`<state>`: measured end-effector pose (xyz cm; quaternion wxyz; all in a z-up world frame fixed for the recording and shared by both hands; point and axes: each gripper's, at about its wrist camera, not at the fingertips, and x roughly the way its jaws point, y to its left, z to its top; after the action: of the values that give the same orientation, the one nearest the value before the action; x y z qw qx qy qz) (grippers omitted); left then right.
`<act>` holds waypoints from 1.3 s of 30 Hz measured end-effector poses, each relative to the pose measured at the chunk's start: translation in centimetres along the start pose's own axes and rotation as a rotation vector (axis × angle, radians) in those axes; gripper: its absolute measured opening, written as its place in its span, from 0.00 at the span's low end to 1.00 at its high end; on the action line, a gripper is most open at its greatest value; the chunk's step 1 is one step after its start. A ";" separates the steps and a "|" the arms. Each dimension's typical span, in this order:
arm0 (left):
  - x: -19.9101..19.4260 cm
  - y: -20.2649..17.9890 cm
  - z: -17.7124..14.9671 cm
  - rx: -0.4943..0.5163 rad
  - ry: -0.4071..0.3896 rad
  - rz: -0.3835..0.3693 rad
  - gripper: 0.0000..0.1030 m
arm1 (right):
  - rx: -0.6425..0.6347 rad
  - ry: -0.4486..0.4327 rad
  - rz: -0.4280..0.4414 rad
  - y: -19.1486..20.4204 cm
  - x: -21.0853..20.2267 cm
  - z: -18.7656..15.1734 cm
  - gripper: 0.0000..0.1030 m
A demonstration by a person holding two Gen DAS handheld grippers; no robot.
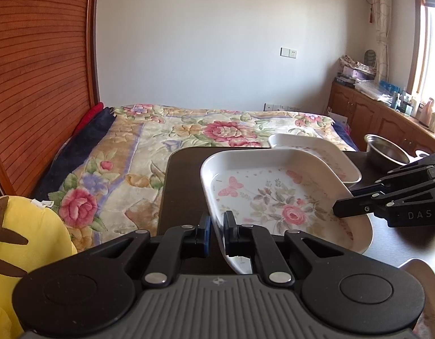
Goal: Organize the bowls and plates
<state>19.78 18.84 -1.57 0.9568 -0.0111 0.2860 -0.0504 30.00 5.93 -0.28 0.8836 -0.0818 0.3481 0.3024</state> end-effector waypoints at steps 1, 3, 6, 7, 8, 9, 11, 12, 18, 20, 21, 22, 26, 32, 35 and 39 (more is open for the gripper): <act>-0.3 -0.3 0.0 0.002 -0.002 -0.001 0.09 | -0.001 -0.003 -0.002 0.0 -0.4 -0.1 0.16; -0.8 -0.9 0.0 0.008 -0.005 -0.003 0.09 | 0.000 -0.011 -0.007 -0.1 -1.1 -0.5 0.16; -1.7 -2.0 -0.1 0.015 -0.009 -0.009 0.10 | 0.004 -0.019 -0.014 -0.3 -2.3 -1.0 0.16; -1.9 -2.4 -0.1 0.017 -0.010 -0.010 0.10 | 0.007 -0.021 -0.015 -0.4 -2.7 -1.2 0.16; -2.2 -2.7 -0.2 0.020 -0.010 -0.012 0.10 | 0.008 -0.023 -0.017 -0.5 -3.0 -1.4 0.16; -2.3 -3.0 -0.3 0.022 -0.010 -0.014 0.10 | 0.010 -0.025 -0.019 -0.6 -3.3 -1.6 0.16; -2.8 -3.6 -0.4 0.024 -0.010 -0.019 0.10 | 0.013 -0.029 -0.021 -0.7 -4.0 -2.0 0.16; -3.0 -3.9 -0.5 0.026 -0.010 -0.021 0.10 | 0.015 -0.031 -0.023 -0.8 -4.4 -2.3 0.16; -4.5 -6.0 -1.0 0.032 -0.015 -0.028 0.10 | 0.018 -0.043 -0.031 -1.1 -6.3 -3.5 0.16; -4.9 -6.4 -1.3 0.033 -0.013 -0.030 0.10 | 0.015 -0.046 -0.033 -1.1 -7.0 -4.0 0.16; -5.1 -6.7 -1.4 0.033 -0.013 -0.031 0.10 | 0.015 -0.047 -0.032 -1.1 -7.3 -4.2 0.16; -5.3 -7.0 -1.5 0.033 -0.012 -0.032 0.10 | 0.016 -0.049 -0.030 -1.1 -7.6 -4.5 0.16; -6.0 -8.0 -2.0 0.036 -0.010 -0.038 0.10 | 0.019 -0.055 -0.028 -1.2 -8.6 -5.4 0.16; -6.7 -9.0 -3.1 0.035 0.000 -0.043 0.10 | 0.025 -0.056 -0.028 -1.3 -9.5 -6.7 0.16; -7.1 -9.5 -3.6 0.037 0.007 -0.045 0.10 | 0.027 -0.056 -0.028 -1.3 -9.8 -7.5 0.16; -7.7 -10.2 -4.3 0.039 0.013 -0.049 0.10 | 0.033 -0.052 -0.028 -1.4 -10.1 -8.4 0.16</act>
<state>10.09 9.55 -0.50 0.9535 0.0010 0.2908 -0.0796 20.26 -3.02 0.11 0.8975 -0.0644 0.3289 0.2865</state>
